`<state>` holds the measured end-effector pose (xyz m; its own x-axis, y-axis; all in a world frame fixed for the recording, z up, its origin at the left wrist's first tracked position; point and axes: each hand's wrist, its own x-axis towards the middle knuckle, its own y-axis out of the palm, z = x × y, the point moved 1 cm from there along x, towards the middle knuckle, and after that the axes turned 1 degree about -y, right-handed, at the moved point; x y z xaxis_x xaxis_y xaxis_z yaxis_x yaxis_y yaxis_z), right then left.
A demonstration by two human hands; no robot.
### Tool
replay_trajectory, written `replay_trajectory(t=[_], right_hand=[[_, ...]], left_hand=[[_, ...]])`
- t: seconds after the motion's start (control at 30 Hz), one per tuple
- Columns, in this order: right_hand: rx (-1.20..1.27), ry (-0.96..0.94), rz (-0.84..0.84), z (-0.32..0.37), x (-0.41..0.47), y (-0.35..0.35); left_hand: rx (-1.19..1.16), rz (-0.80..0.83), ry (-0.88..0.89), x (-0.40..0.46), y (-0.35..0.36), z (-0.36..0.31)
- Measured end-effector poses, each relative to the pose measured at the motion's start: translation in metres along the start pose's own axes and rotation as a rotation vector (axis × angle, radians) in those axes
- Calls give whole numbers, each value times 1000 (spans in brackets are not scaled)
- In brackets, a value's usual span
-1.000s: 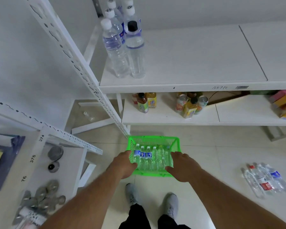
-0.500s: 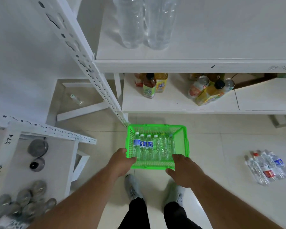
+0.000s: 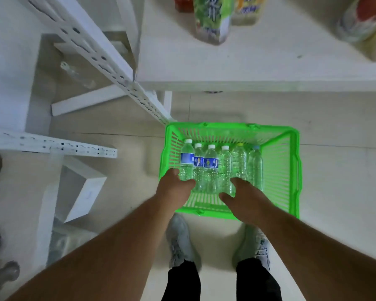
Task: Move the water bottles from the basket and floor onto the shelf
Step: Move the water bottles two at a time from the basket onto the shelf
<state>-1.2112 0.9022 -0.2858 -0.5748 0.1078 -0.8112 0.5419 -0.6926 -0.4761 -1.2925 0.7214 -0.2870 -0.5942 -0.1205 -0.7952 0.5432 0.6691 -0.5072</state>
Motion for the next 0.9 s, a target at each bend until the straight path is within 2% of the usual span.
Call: replay_trajectory(t=[0.2,0.37,0.5,0.7,0.83,0.9], right_hand=[[153,28,25,-35,98,62],[244,16,20,-54,154,92],[270,21,21,-66,182,103],[351,62,13,-76,206,106],[317,77,20,-80,218,108],[316,82,30,-80,223,110]], left_hand=[[75,-96,-36,99,75,28],[120,-135,-116,158,108,47],[151,-179,-210,184,122,60],[164,-161,-284,200,138,60],[355,-200,-340,203,136,59],[360,-201,-333,205,138,59]])
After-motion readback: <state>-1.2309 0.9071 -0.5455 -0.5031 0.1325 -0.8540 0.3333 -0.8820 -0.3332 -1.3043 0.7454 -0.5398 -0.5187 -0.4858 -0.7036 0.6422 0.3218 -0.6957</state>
